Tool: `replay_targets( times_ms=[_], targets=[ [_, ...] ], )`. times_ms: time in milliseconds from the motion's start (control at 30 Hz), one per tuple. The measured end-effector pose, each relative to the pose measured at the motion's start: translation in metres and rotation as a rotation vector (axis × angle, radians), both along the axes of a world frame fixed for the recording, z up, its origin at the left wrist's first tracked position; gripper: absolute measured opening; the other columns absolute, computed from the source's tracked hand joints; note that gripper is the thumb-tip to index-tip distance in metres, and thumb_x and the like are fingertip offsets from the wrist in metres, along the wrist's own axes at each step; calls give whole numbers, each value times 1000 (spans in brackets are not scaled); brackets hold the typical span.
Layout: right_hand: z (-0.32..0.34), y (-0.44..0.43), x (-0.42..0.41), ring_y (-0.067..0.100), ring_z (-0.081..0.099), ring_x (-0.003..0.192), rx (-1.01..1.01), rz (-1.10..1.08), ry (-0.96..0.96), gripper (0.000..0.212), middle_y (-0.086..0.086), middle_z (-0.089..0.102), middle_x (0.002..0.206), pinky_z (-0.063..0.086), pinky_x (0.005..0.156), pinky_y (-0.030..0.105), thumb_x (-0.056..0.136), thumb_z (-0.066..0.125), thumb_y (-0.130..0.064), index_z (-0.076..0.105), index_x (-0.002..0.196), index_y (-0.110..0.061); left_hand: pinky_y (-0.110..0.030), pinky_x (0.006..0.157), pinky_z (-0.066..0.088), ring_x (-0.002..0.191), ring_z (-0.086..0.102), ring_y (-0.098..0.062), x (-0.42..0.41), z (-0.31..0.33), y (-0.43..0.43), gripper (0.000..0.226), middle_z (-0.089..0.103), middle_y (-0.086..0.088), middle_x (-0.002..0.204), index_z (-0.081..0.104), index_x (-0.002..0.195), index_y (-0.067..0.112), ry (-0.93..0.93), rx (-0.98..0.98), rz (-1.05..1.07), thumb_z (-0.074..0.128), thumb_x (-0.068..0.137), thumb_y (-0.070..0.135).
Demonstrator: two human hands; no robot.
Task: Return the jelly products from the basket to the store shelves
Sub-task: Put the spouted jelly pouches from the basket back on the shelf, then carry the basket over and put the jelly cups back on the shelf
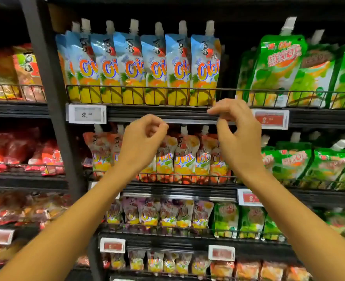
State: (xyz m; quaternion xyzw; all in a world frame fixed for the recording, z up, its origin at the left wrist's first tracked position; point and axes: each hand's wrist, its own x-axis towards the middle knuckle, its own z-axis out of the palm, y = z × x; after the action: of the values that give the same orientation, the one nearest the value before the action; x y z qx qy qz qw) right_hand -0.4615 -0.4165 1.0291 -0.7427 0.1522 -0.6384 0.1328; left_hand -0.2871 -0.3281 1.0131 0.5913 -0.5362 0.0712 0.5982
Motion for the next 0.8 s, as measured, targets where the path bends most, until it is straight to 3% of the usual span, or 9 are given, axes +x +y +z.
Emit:
replay_targets(
  times_ms=[133,333,400,467,500,567,667,700,800],
  targets=[
    [-106,10,-10,14,61,96,163,52,107,28,3,65,95,47,81,25,83,53,15,71,86,-5,-14,54,42,54,56,-3,-1,-103,12,17,67,1,63,67,80,19,210,199,-122,60,95,19],
    [-299,19,-46,19,63,93,717,-19,342,30,0,67,96,48,84,28,91,50,5,69,88,-19,-13,53,43,56,56,-5,-7,-297,52,27,68,9,63,68,80,18,502,603,-116,51,98,8],
    [-363,27,-60,18,63,82,885,-53,394,26,9,70,97,47,78,18,92,52,6,70,90,-13,-19,58,46,58,57,-6,-11,-364,71,29,67,10,62,67,77,16,575,746,-58,50,99,8],
    [-422,37,-73,16,61,76,1002,-107,432,20,18,69,97,41,70,11,94,54,4,69,90,-8,-21,55,44,62,55,-16,-17,-424,91,26,65,-9,69,66,82,0,679,883,-21,49,101,8],
    [-451,44,-80,19,60,79,1057,-132,466,19,18,67,97,40,71,15,94,54,3,69,90,-7,-17,51,43,61,55,-19,-21,-452,101,24,63,-16,69,65,86,-6,740,939,14,49,101,5],
    [-507,56,-92,23,55,87,1193,-199,545,18,13,62,96,39,75,25,94,53,1,67,91,-10,-15,48,43,56,58,-15,-24,-507,120,19,64,-8,60,63,89,-12,877,1018,123,52,98,0],
    [-592,72,-112,32,59,94,1407,-299,505,16,21,63,101,49,85,41,89,52,9,65,98,4,-29,63,42,66,53,-19,-25,-592,147,30,59,-15,69,64,87,-15,965,1188,190,60,96,13],
    [-620,78,-119,31,58,94,1492,-317,515,18,22,63,103,50,86,39,88,54,10,65,100,4,-31,65,42,66,52,-19,-26,-620,155,32,57,-15,69,63,86,-14,978,1232,191,60,96,16],
    [-703,98,-143,33,61,94,1562,-418,612,19,23,64,109,46,73,11,86,55,11,65,102,7,-29,60,50,58,58,-17,-28,-699,171,19,63,-6,62,62,75,6,1002,1319,225,64,93,12]
  ],
)
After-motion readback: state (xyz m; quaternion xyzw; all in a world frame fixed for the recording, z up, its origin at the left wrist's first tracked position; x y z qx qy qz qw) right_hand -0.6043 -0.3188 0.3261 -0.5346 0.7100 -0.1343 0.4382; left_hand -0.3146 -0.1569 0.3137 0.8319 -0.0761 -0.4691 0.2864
